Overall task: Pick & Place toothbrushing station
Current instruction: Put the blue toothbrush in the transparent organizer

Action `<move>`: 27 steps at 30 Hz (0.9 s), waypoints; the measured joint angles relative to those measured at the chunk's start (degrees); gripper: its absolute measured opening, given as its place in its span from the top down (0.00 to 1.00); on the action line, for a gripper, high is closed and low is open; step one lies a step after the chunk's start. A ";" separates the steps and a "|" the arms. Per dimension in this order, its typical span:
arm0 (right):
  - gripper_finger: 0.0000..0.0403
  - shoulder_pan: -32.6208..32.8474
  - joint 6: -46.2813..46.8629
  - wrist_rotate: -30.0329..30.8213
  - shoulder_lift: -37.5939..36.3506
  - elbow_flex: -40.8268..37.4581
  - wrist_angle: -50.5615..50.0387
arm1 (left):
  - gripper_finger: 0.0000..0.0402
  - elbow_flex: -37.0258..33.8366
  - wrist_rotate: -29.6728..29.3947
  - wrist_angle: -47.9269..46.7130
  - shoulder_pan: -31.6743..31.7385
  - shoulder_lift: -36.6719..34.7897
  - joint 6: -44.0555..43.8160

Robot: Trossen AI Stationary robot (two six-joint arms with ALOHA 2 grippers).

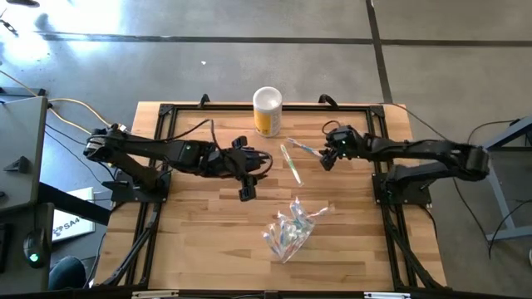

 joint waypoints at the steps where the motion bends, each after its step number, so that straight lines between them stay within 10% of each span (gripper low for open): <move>1: 0.56 -0.34 -0.54 0.00 1.14 -0.01 1.19 | 0.53 -0.02 0.23 -0.36 -0.01 0.24 -0.20; 27: 0.56 -1.48 -10.69 -0.17 25.60 0.28 19.67 | 0.53 -0.09 0.57 0.40 -0.03 4.98 2.19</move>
